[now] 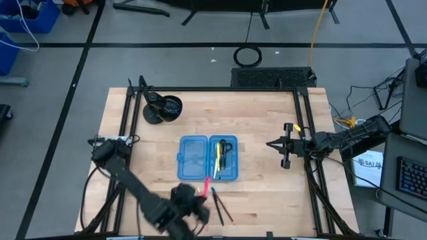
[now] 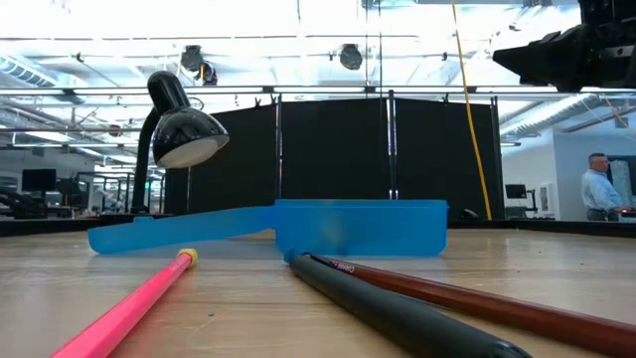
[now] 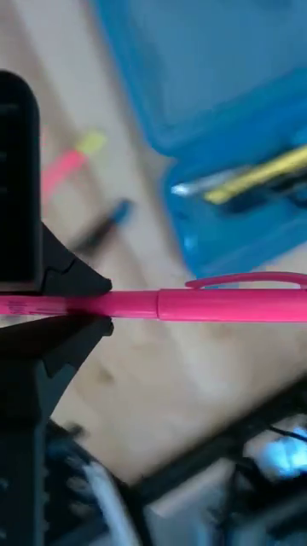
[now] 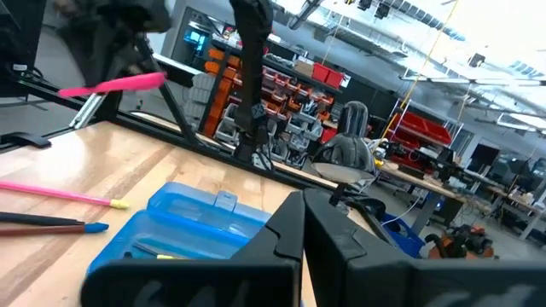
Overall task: Pick & place school supplies into a supply box
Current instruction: Put the pink pen into the blue supply box
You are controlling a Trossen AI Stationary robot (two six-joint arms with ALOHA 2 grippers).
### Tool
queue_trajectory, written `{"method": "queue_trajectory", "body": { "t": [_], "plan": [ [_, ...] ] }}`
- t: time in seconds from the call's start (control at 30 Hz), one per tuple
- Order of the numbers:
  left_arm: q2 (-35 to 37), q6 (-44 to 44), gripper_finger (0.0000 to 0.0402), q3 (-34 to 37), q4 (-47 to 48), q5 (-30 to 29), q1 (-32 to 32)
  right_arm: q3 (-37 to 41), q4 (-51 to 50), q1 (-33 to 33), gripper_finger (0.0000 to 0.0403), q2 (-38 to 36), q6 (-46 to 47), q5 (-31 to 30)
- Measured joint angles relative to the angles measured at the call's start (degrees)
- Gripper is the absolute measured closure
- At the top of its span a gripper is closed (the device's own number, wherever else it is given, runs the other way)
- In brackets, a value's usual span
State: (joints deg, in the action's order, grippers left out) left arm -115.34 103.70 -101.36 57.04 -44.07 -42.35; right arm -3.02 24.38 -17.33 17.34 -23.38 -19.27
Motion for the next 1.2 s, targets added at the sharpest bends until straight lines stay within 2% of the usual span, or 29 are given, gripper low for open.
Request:
{"method": "queue_trajectory", "body": {
  "t": [0.1,0.23,0.3,0.5,0.67,0.9,1.0,1.2],
  "plan": [
    [1.0,-5.5,0.0376,0.0,-3.0,1.8,4.3,0.0,-0.4,0.0,0.0403,0.0,0.4,0.0],
    [2.0,-20.5,0.0376,0.0,-6.2,8.6,10.8,0.0,-1.0,0.0,0.0403,0.0,0.4,0.0],
    [1.8,-25.9,0.0376,0.0,-6.2,10.1,14.2,0.0,-1.0,0.0,0.0403,0.0,0.4,0.0],
    [1.5,-31.3,0.0376,0.0,-7.3,11.0,23.3,0.0,-1.1,0.0,0.0403,0.0,0.7,0.0],
    [-0.2,-35.8,0.0376,1.8,-8.7,17.4,29.1,0.0,-1.7,0.0,0.0403,0.0,1.8,0.1],
    [0.0,-33.1,0.0376,10.6,-15.0,19.0,31.9,0.0,-5.4,0.0,0.0403,0.1,1.9,0.1],
    [0.0,-30.9,0.0377,14.4,-20.4,19.3,32.1,0.0,-5.6,0.0,0.0403,0.1,2.8,0.1],
    [0.0,-25.0,0.0382,15.5,-21.5,21.5,31.8,0.0,-5.5,0.0,0.0403,0.1,2.9,0.1]
  ]
}}
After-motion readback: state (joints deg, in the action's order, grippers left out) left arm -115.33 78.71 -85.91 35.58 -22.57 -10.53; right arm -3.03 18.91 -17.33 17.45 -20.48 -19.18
